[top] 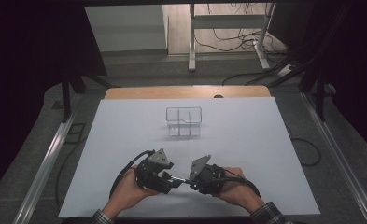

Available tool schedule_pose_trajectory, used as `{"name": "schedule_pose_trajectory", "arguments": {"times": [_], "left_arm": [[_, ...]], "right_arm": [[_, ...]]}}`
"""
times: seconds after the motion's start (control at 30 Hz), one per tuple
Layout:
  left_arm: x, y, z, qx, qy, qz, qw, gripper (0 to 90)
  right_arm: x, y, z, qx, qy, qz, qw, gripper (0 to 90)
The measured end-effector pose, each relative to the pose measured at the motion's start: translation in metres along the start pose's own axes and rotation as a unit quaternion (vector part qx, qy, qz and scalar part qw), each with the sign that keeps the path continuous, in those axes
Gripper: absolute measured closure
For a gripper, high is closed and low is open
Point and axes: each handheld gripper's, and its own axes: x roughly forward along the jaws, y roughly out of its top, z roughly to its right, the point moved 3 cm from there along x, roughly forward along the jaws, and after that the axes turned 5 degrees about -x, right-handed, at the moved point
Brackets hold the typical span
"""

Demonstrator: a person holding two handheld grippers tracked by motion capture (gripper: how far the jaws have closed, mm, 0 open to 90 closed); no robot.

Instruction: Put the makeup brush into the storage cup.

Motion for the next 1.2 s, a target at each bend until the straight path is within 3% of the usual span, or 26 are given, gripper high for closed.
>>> {"name": "schedule_pose_trajectory", "arguments": {"times": [0.07, 0.33, 0.43, 0.77, 0.8, 1.03, 1.2], "left_arm": [[0.000, -0.001, -0.002, -0.005, 0.011, 0.000, 0.9999, 14.8], [-0.009, -0.009, -0.011, -0.017, 0.029, 0.004, 0.9994, 3.3], [-0.012, -0.012, -0.014, -0.031, 0.020, 0.013, 0.9992, 3.7], [-0.015, -0.018, -0.023, -0.027, 0.029, 0.042, 0.9983, 2.6], [-0.016, -0.018, -0.025, -0.037, 0.027, 0.045, 0.9979, 2.8], [-0.018, -0.020, -0.028, -0.051, 0.042, 0.045, 0.9968, 1.6], [-0.019, -0.021, -0.030, -0.075, 0.030, 0.056, 0.9952, 1.5]], "right_arm": [[-0.001, -0.001, 0.001, 0.007, -0.001, 0.001, 1.0000, 78.6], [-0.005, -0.009, 0.006, 0.036, -0.019, -0.004, 0.9992, 78.5], [-0.007, -0.012, 0.008, 0.041, -0.025, -0.001, 0.9988, 78.5], [-0.010, -0.019, 0.011, 0.063, -0.037, 0.006, 0.9973, 78.4], [-0.012, -0.021, 0.012, 0.067, -0.043, 0.009, 0.9968, 78.4], [-0.015, -0.025, 0.015, 0.088, -0.058, 0.022, 0.9942, 78.4], [-0.017, -0.026, 0.015, 0.102, -0.073, 0.029, 0.9917, 78.3]]}}
